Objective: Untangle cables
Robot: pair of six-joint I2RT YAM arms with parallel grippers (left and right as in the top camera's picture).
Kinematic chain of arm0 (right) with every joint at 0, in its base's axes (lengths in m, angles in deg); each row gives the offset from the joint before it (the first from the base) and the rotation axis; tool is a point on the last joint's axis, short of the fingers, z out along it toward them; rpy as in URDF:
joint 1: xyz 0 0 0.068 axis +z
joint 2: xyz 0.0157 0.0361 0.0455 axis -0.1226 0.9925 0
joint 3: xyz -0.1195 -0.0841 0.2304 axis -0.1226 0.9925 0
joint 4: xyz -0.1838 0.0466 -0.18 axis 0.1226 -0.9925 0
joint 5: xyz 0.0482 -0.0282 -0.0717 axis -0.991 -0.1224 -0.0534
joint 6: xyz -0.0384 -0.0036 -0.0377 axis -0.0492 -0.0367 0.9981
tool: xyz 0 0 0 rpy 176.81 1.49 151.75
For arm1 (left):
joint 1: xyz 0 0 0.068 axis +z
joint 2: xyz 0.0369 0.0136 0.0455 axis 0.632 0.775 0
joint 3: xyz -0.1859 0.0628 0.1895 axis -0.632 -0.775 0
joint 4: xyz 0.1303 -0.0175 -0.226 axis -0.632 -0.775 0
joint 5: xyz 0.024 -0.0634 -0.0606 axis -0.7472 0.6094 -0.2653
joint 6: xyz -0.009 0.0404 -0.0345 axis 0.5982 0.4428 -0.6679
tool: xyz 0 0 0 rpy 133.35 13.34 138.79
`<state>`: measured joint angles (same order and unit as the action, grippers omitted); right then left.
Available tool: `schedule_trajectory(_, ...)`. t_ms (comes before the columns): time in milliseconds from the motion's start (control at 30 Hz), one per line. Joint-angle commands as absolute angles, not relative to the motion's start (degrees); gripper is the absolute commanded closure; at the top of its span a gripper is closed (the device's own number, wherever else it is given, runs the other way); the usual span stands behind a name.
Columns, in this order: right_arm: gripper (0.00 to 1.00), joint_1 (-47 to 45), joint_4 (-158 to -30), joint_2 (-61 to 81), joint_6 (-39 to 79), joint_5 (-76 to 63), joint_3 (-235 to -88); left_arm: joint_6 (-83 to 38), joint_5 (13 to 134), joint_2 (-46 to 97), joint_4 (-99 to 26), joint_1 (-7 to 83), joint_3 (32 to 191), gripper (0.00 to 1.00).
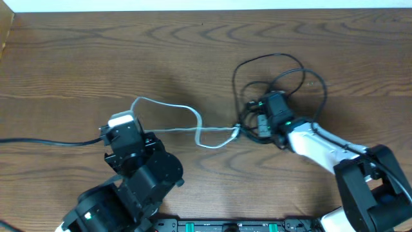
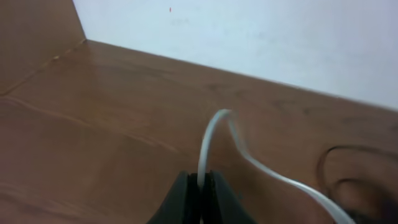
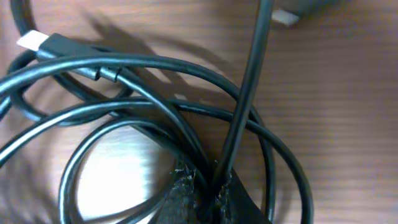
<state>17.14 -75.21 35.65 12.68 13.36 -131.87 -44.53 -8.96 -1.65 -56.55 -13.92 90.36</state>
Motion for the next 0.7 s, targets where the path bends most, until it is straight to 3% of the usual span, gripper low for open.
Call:
schedule_trajectory(0,0.99,10.5,-80.4,35.6,10.3,19.2,-132.2,-44.0,-9.0,0.5,-58.1,-13.8,90.4,0.92)
schedule_trajectory(167,0.99,2.0,-84.8,34.6,9.5,16.2,-133.0,-44.7,-14.4,4.2,-59.1,-13.8,90.4,0.92)
schedule_trajectory(333,0.99,-2.3,-85.3,34.6,9.6,8.4,-132.9,-53.0,-18.3,7.7,-59.3,-11.9,90.4,0.92)
schedule_trajectory(667,0.93,-2.2,-85.0,34.6,9.6,7.0,-132.9,-58.0,-1.3,17.5,-56.2,-10.4,90.4,0.92)
